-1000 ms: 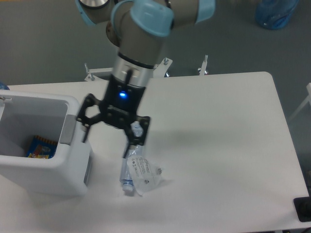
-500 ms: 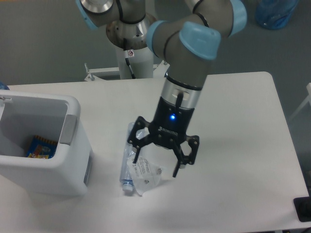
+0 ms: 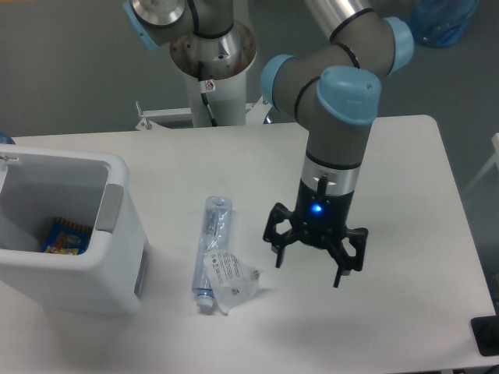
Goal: Open the trash can
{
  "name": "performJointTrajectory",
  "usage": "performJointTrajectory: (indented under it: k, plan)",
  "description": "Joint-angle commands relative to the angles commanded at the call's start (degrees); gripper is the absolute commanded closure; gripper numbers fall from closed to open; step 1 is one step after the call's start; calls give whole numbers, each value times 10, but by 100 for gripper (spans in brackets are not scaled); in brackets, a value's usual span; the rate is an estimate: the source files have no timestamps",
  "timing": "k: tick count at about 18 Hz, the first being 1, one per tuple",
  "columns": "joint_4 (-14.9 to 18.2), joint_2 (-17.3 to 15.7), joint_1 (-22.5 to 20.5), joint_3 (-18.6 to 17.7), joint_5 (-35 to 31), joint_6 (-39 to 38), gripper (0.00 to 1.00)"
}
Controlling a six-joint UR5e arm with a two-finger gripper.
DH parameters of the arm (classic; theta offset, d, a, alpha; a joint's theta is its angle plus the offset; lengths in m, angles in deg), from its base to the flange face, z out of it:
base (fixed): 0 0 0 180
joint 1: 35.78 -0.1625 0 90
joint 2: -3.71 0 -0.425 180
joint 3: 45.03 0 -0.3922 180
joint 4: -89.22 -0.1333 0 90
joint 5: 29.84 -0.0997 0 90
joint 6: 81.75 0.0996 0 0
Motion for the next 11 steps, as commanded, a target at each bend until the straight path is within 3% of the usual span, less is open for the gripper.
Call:
performJointTrajectory:
  k: [3, 5, 11]
  plan:
    - [9, 8, 0, -3, -52, 76, 0]
    - [39, 9, -1, 0, -84, 110, 0]
    - [59, 16, 1, 3, -143, 117, 0]
